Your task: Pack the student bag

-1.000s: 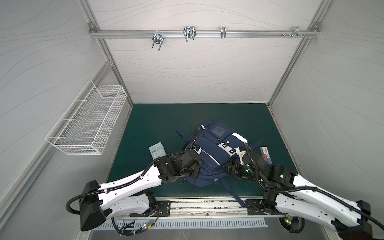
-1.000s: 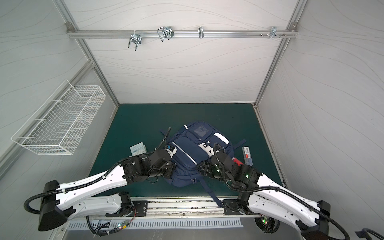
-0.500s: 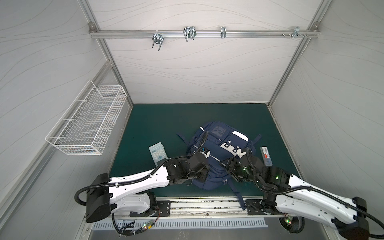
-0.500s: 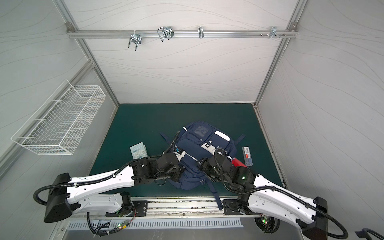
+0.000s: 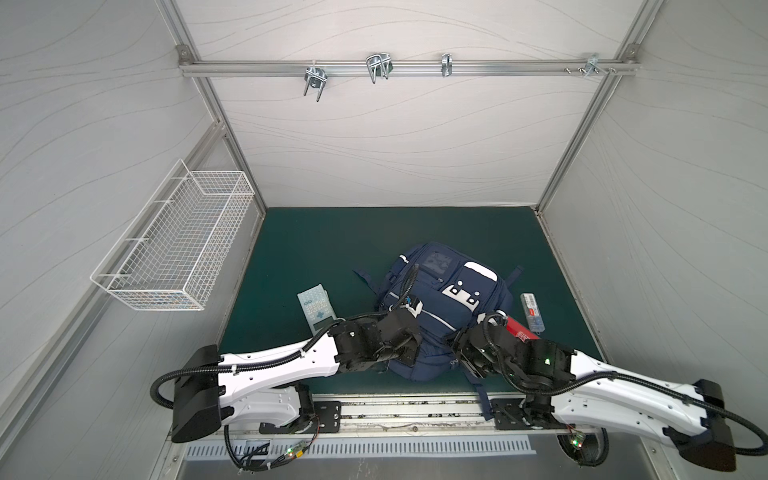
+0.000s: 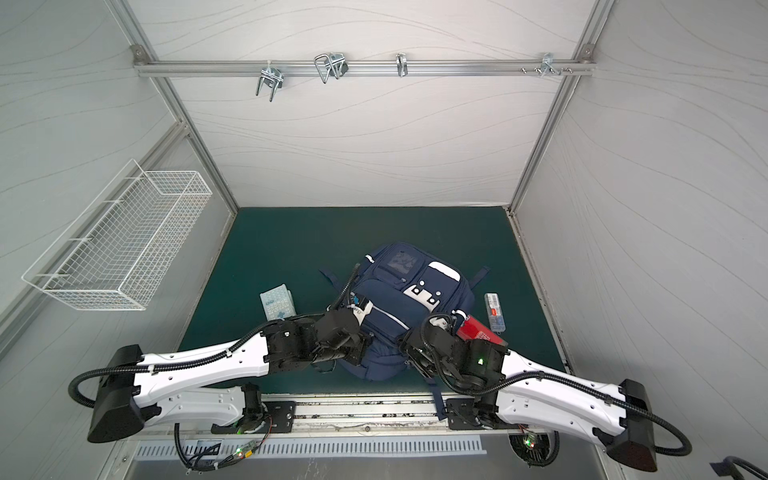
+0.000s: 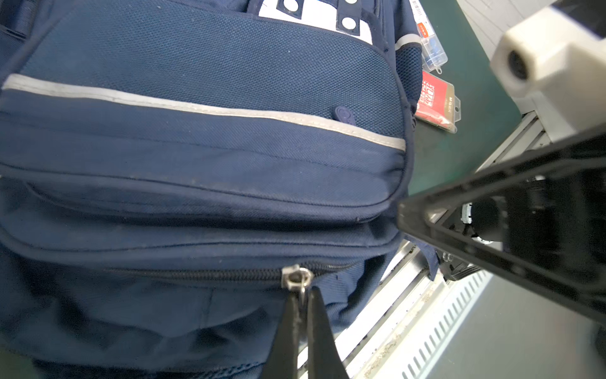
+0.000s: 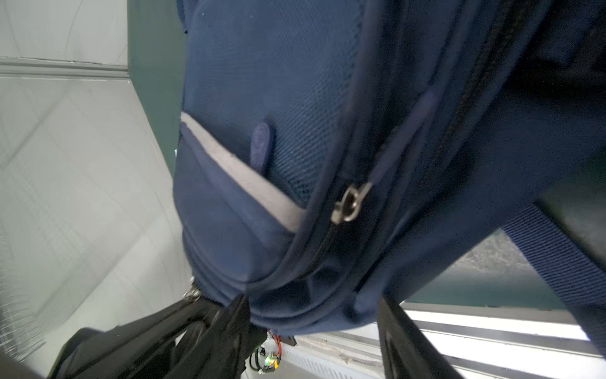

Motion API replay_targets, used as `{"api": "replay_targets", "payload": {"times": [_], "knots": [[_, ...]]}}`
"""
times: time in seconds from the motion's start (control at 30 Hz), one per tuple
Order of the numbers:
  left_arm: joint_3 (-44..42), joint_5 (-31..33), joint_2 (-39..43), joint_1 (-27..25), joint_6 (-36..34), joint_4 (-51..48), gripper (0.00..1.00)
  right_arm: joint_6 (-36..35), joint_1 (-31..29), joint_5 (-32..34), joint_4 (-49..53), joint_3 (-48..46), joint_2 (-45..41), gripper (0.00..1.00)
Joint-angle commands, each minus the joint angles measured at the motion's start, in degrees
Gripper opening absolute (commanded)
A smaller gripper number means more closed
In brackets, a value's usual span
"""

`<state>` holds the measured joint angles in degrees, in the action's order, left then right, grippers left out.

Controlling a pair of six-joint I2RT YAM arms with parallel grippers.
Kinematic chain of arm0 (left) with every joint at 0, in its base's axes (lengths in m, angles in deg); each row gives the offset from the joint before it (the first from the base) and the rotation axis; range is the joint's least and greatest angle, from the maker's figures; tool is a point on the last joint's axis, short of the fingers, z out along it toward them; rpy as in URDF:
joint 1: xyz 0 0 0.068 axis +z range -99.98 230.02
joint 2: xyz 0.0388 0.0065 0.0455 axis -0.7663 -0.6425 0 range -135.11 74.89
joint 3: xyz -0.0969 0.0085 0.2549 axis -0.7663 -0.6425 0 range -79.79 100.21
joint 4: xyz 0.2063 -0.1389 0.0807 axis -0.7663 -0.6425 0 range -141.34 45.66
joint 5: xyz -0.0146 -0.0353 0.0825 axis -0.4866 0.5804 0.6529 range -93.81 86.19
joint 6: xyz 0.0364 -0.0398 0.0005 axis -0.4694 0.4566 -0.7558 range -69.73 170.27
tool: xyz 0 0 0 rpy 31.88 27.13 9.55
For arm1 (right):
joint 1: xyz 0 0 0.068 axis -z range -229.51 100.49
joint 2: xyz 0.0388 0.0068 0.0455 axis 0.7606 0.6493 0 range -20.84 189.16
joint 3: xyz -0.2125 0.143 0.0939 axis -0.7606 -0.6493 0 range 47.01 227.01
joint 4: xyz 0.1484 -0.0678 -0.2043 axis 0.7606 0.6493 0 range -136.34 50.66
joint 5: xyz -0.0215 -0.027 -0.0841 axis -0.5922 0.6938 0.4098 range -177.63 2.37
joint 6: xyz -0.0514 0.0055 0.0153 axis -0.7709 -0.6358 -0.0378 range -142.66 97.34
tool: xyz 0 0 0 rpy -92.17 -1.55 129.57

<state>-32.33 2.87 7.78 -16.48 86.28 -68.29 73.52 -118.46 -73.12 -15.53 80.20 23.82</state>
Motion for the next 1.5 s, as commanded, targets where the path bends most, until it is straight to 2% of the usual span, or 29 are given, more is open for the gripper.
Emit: {"api": "replay_targets", "payload": {"times": [0.0, 0.1, 0.13, 0.33, 0.4, 0.43, 0.53, 0.6, 0.7, 0.8, 0.9, 1.0, 1.03, 1.1, 1.13, 1.17, 1.23, 1.3, 1.47], "knots": [[2.4, -2.4, 1.4, -0.4, 0.3, 7.2, 0.0, 2.4, 1.0, 1.6, -5.6, -1.0, 1.2, 0.6], [1.1, -4.0, 2.6, -0.5, 0.0, 7.3, 0.0, 0.1, 4.7, -2.0, -13.2, -3.2, 2.8, 0.57], [0.6, -4.4, 3.0, -0.5, -0.1, 7.5, 0.0, -1.1, 6.1, -3.1, -14.9, -3.3, 3.3, 0.53], [-2.2, -2.4, 4.2, -0.5, 0.6, 6.9, 0.0, -7.9, 13.2, -7.1, -14.8, -0.9, 4.4, 0.19], [-2.5, 1.0, 4.4, -0.5, 0.6, 5.4, 0.0, -11.1, 17.4, -10.6, -14.1, -0.2, 4.6, 0.04], [-2.3, 3.4, 4.4, -0.4, 0.8, 3.8, 0.0, -12.3, 19.8, -12.7, -13.6, 0.2, 4.6, 0.0], [-1.4, 12.5, 3.4, 1.6, 2.8, -3.9, 0.0, -20.5, 29.8, -20.6, -11.0, 2.5, 5.6, 0.0], [-1.6, 16.8, 1.7, 6.2, 6.1, -9.7, 0.0, -27.8, 37.5, -27.5, -7.8, 5.7, 8.7, 0.0], [-3.8, 20.6, -0.4, 13.7, 8.2, -12.4, 0.0, -36.2, 46.5, -36.0, -4.2, 9.6, 15.5, 0.0], [-4.4, 22.5, -3.2, 19.0, 8.2, -11.3, 0.0, -42.4, 51.0, -40.3, -2.5, 12.3, 21.5, 0.0], [-2.6, 20.2, -7.3, 23.0, 6.9, -9.1, 0.0, -45.7, 52.5, -42.0, -2.8, 14.4, 25.3, 0.0], [-1.1, 17.3, -7.1, 22.0, 3.6, -4.9, 0.0, -47.3, 52.1, -44.2, -4.1, 16.0, 27.3, 0.0], [-1.5, 16.3, -5.9, 21.0, 2.6, -3.2, 0.0, -47.7, 51.8, -44.1, -4.5, 16.2, 27.1, 0.0], [-0.7, 16.2, -4.2, 17.5, 0.7, -2.0, 0.0, -48.5, 49.8, -42.6, -3.2, 17.1, 25.9, 0.39], [-0.1, 15.9, -4.0, 15.9, -0.3, -1.7, 0.0, -48.8, 48.2, -40.8, -2.1, 17.6, 24.9, 0.49], [0.6, 15.9, -3.7, 14.0, -1.0, -1.9, 0.0, -48.8, 45.6, -37.9, -0.7, 18.2, 23.8, 0.66], [1.3, 14.6, -3.5, 10.9, -1.6, -1.4, 0.0, -46.5, 40.1, -33.2, 0.0, 17.7, 21.4, 0.71], [1.8, 14.5, -3.2, 8.4, -1.6, -1.1, 0.0, -41.3, 34.1, -29.1, -2.0, 14.7, 18.3, 0.75], [2.2, 12.8, -1.9, 6.2, -0.8, 1.0, 0.0, -26.5, 23.1, -22.5, -13.9, 6.4, 14.2, 0.77]]}}
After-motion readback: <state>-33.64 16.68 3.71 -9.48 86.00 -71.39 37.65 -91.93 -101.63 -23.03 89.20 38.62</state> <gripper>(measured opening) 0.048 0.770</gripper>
